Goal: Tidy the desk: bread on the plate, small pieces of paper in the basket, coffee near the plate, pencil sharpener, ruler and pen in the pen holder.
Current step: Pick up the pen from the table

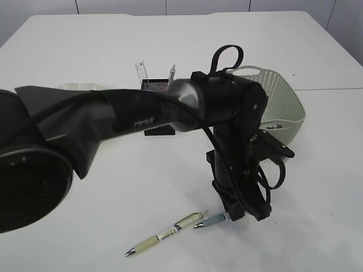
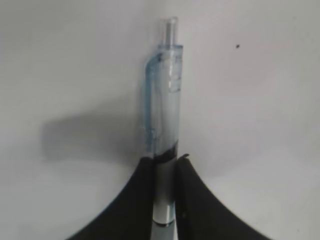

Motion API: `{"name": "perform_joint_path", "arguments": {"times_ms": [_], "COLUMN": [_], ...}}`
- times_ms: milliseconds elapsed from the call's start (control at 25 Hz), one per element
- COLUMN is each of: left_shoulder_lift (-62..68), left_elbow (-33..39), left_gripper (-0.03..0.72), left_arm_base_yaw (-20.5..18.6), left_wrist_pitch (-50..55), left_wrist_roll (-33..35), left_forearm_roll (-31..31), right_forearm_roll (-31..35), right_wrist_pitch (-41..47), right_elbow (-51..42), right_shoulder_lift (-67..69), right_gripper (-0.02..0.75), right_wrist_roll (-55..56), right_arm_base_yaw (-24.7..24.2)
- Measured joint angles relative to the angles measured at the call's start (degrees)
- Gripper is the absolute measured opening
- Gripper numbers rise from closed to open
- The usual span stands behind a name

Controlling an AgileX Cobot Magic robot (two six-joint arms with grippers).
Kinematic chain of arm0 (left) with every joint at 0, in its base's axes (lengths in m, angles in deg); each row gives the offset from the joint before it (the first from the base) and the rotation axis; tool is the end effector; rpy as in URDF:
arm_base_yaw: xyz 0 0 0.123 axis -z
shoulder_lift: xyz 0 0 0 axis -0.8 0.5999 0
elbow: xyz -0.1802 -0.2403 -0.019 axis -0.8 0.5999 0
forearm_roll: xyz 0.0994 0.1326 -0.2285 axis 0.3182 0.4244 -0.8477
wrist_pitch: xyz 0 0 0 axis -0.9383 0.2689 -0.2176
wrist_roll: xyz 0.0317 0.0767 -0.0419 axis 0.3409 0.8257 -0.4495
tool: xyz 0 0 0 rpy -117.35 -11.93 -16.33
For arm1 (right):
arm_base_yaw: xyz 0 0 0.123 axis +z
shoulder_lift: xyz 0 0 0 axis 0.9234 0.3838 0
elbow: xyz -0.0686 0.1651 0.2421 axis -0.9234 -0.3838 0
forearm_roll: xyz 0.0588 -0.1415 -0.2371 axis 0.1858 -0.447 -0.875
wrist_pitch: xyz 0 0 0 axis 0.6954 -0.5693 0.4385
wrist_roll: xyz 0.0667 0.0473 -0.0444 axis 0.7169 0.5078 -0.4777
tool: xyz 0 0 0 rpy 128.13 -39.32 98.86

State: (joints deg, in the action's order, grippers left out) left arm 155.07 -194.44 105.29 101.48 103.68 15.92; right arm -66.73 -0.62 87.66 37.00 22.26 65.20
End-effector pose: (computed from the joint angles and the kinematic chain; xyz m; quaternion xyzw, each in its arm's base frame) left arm 0.3227 -0.4357 0.1033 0.5264 0.8472 -0.0722 0.0010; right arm 0.2978 -0.0144 0.3003 0.0880 0.9928 -0.0108 0.0805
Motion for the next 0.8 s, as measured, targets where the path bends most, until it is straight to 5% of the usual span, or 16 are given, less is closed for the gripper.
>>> {"name": "perform_joint_path", "arguments": {"times_ms": [560,800], "left_shoulder_lift": [-15.81,-18.83], "left_elbow": [0.21,7.87], "left_gripper": [0.060,0.060], "left_arm_base_yaw": [-1.66,-2.38], "left_wrist_pitch": [1.18,-9.81], "left_wrist_roll": [-1.70,0.86], "left_forearm_roll": [-5.18,-10.67], "right_forearm_roll": [0.00,0.00], "right_wrist_pitch": [0.00,0.00], "right_elbow": [0.00,0.00], "right_shoulder_lift": [0.00,0.00], "right_gripper": [0.438,0.438], "right_wrist_roll": [0.00,0.00], "right_arm_base_yaw": [0.00,0.00]}}
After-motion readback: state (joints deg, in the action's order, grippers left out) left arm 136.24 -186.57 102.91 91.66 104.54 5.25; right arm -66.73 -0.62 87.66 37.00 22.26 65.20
